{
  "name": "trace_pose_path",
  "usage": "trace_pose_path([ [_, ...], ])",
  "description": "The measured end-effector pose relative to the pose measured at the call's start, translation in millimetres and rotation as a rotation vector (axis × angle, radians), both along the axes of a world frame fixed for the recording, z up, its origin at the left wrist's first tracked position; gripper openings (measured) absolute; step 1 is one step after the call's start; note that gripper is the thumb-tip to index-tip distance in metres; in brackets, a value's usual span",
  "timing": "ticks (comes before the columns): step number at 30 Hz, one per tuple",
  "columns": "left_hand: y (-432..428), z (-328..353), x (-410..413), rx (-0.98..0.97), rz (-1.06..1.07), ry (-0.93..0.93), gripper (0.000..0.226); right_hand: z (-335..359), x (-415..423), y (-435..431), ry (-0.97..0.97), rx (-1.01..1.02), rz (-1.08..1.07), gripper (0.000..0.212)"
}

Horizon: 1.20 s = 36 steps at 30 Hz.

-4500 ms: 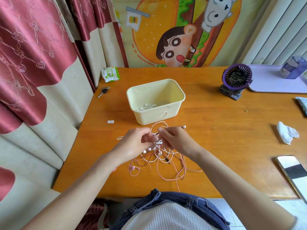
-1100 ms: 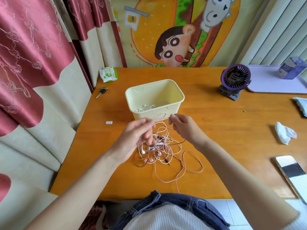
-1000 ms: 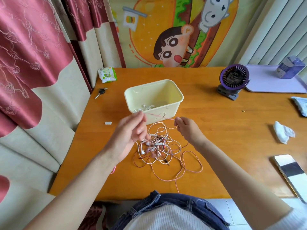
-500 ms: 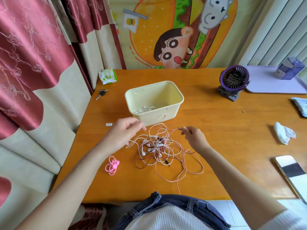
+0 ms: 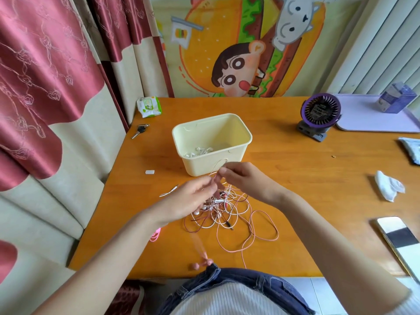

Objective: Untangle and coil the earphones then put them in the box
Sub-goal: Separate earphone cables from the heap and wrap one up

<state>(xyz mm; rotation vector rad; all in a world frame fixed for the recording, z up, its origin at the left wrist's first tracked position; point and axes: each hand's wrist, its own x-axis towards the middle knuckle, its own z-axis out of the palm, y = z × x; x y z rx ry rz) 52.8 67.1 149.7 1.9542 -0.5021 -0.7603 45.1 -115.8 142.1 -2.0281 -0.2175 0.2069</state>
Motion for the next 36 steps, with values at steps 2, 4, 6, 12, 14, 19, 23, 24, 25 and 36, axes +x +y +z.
trace_pose_path([
  [2, 0.8, 4.2, 0.0, -0.078, 0.072, 0.001, 0.033, 1.0, 2.8, -2.6, -0.030, 0.005, -0.064, 0.029],
  [4, 3.9, 8.7, 0.5, -0.207, 0.180, -0.015, 0.036, -0.5, 5.0, -6.5, -0.044, -0.004, -0.159, 0.029],
  [6, 7.2, 14.4, -0.1, -0.397, 0.262, 0.037, 0.034, -4.9, 7.9, -12.2, -0.045, -0.025, -0.255, 0.030],
  [12, 12.0, 28.5, -1.3, -0.610, 0.389, 0.070, 0.029, -35.4, 15.4, -22.0, 0.028, -0.124, -0.466, 0.029],
  [14, 11.4, 31.2, -0.8, -0.619, 0.416, 0.045, 0.029, -47.4, 15.8, -21.1, 0.085, -0.137, -0.517, 0.029],
  [19, 14.0, 30.9, 3.6, -0.653, 0.473, 0.044, 0.029, -56.6, 9.1, -15.8, 0.081, -0.227, -0.504, 0.023],
  [23, 20.3, 28.7, 13.8, -0.883, 0.559, 0.176, 0.033, -59.0, 2.4, -12.0, 0.028, -0.256, -0.487, 0.024],
  [24, 22.7, 27.9, 17.5, -0.943, 0.609, 0.216, 0.037, -61.6, 0.3, -12.2, 0.025, -0.266, -0.480, 0.024],
  [25, 25.6, 25.3, 22.0, -0.989, 0.664, 0.249, 0.042, -63.9, -2.6, -11.9, 0.021, -0.277, -0.465, 0.023],
  [36, 42.8, -6.0, 44.6, -1.127, 0.939, 0.404, 0.036, -70.6, -21.1, -2.2, 0.073, -0.360, -0.190, 0.028],
])
